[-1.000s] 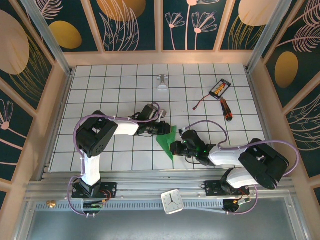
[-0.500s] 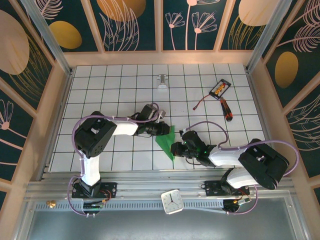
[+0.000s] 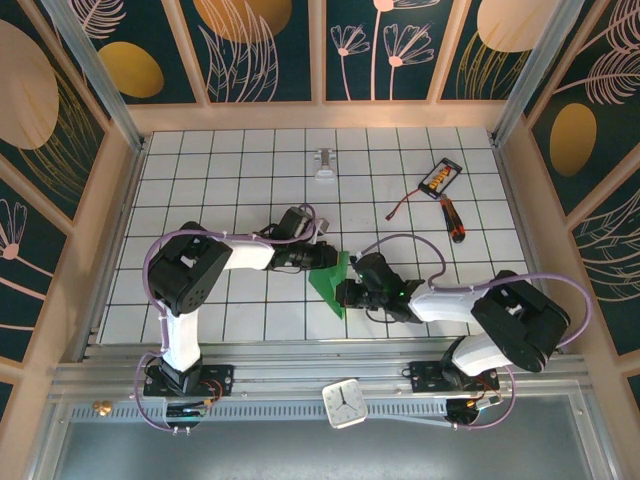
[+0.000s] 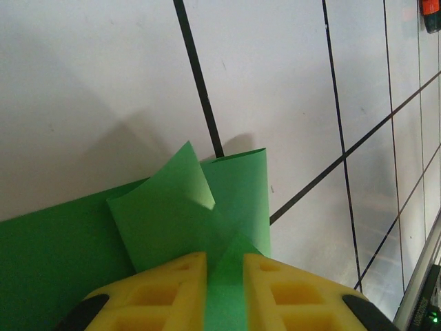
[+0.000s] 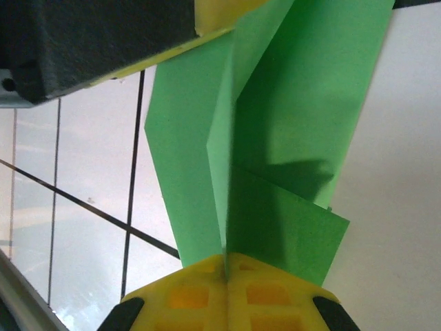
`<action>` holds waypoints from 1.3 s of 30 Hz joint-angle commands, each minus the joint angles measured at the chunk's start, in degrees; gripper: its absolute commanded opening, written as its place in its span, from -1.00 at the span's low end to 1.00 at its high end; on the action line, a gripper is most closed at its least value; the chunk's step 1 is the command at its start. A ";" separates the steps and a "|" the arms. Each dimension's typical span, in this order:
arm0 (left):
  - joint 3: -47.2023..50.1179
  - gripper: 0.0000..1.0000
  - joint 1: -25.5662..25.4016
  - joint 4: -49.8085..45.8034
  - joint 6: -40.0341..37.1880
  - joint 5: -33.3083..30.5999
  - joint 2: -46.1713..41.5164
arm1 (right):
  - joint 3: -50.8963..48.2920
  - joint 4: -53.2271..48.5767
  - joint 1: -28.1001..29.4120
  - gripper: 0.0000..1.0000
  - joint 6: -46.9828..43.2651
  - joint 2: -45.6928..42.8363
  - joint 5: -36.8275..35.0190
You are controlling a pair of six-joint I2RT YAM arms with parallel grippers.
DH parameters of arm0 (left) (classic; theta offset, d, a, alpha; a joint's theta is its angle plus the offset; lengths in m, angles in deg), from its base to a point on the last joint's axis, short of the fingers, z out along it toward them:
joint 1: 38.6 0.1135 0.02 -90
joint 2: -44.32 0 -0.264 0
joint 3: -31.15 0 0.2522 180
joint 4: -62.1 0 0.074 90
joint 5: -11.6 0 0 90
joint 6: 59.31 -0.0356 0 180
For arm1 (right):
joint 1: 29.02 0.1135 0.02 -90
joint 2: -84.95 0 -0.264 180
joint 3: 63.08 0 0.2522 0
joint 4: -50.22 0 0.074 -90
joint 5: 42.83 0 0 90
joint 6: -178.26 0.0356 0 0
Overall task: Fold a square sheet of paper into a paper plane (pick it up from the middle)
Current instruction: Fourth fold the wing at the center of the table.
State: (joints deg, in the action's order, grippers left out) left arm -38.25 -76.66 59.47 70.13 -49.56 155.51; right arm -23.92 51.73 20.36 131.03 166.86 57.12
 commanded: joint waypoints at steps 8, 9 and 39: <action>1.67 -0.45 0.63 -2.96 1.06 -2.91 -3.72 | 0.29 -5.89 0.23 -1.00 -4.46 -0.01 -1.52; 1.60 -0.42 0.75 -2.97 1.15 -3.00 -4.33 | 0.09 -5.58 0.13 -1.00 -4.22 0.00 -1.30; 4.43 -0.41 0.36 4.88 6.70 0.81 -7.26 | -1.68 -1.56 -2.61 -1.00 -3.32 -0.35 2.96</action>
State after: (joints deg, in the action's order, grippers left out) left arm -31.45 -76.44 62.40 76.42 -50.34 146.40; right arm -25.60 51.66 18.20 128.14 166.75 60.31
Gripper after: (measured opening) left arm 0.297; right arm 0.057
